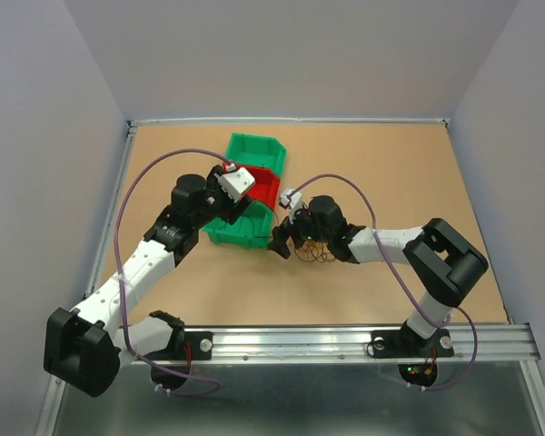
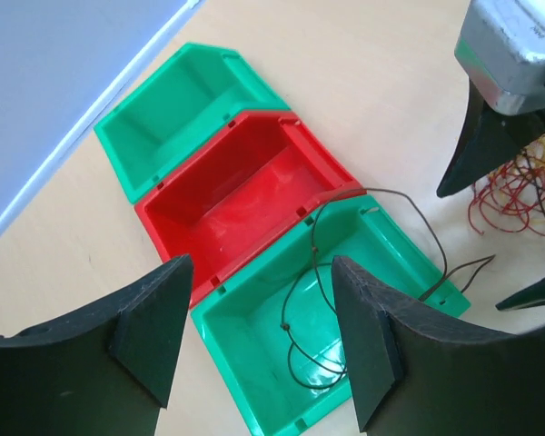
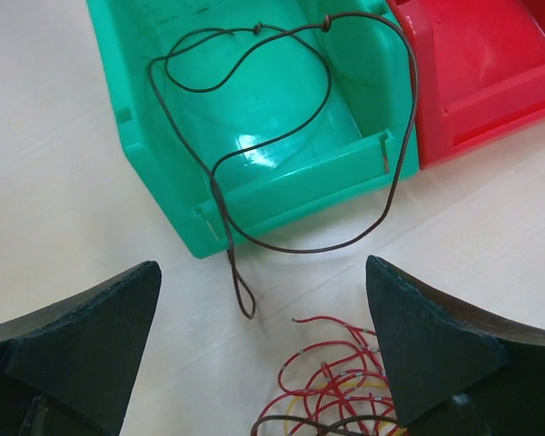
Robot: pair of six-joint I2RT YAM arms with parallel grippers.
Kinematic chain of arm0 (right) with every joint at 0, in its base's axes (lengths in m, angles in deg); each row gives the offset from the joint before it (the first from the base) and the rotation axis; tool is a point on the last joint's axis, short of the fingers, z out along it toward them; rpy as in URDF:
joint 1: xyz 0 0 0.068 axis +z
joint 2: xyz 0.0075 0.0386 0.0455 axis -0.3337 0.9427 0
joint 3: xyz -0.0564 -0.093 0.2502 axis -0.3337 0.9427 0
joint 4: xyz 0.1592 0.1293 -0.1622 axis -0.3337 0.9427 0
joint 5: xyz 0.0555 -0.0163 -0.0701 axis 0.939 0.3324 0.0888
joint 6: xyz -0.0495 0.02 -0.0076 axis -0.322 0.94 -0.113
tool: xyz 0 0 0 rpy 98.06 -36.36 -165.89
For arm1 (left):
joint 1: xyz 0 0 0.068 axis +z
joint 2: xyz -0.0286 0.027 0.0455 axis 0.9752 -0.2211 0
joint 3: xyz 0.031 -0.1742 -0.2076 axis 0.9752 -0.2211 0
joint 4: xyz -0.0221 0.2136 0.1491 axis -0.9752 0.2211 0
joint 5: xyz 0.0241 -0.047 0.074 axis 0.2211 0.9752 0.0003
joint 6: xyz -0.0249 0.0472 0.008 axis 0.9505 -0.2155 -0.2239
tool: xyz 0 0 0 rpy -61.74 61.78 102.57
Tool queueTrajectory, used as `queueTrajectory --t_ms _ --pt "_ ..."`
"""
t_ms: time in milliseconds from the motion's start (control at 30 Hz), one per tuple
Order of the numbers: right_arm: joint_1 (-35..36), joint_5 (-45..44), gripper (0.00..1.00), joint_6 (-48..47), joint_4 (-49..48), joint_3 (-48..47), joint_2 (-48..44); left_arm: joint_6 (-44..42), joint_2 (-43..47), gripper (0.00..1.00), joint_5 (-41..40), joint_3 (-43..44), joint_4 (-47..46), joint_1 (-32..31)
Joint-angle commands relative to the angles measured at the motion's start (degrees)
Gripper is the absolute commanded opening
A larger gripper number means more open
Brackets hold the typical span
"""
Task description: Untangle the cables
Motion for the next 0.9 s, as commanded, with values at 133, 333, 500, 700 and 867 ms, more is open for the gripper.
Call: queueTrajectory --t_ms 133,333,500,700,867 --pt "1.07 -4.54 0.89 -4.59 3.90 -8.03 3.92 2.56 5.41 0.75 -4.37 -8.37 -11.56 1.50" --pt "1.07 -10.60 0.93 -6.78 7.67 -12.96 7.61 2.91 5.68 0.75 -4.55 -9.17 -12.80 1.85" --pt "1.07 -12.71 0.94 -10.46 10.76 -16.91 10.77 2.65 5.33 0.75 -4.37 -9.17 -12.80 1.94" --pt "1.07 -2.46 0.57 -14.42 10.76 -16.31 9.38 2.21 4.72 0.75 -3.76 -8.99 -12.53 2.12" --pt "1.07 2.22 0.55 -15.66 10.93 -15.78 7.62 2.12 2.52 0.75 -3.93 -8.03 -11.92 2.20"
